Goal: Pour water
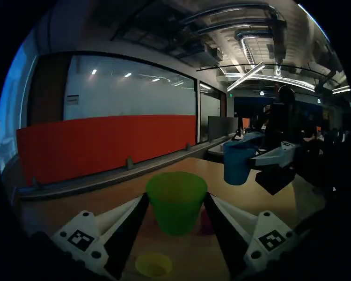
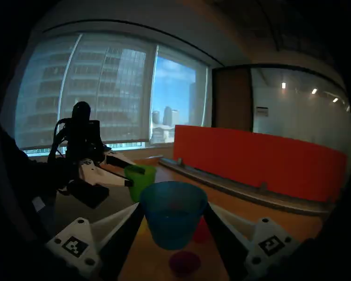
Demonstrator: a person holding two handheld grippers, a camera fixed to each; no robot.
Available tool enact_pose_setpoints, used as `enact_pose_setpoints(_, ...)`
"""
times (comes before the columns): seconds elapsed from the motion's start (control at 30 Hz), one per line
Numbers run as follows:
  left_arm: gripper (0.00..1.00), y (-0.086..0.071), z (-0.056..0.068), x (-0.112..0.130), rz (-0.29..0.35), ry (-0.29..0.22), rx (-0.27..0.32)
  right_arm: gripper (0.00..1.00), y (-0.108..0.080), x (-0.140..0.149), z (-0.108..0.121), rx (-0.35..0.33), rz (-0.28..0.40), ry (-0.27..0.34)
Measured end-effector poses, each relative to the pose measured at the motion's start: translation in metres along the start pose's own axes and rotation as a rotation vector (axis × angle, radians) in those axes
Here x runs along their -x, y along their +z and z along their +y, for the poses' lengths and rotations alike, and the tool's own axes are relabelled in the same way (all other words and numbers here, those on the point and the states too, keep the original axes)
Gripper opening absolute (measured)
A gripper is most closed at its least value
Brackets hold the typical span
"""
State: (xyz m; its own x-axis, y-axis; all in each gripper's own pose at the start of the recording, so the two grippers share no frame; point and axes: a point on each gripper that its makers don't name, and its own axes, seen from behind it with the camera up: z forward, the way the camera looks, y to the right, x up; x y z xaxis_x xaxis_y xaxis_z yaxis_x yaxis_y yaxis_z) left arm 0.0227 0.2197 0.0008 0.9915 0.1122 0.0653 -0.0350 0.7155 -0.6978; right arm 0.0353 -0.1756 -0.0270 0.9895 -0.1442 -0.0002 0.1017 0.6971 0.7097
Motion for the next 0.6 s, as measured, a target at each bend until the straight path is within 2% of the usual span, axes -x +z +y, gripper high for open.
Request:
enact_pose_setpoints(0.17, 0.86, -0.008, 0.009, -0.003, 0.013, 0.014, 0.01, 0.9, 0.0, -0.003, -0.003, -0.002, 0.002, -0.002)
enact_pose_setpoints(0.6, 0.86, -0.015, 0.022, 0.004, -0.003, -0.019, 0.046, 0.9, -0.002, -0.006, -0.005, -0.005, 0.002, -0.014)
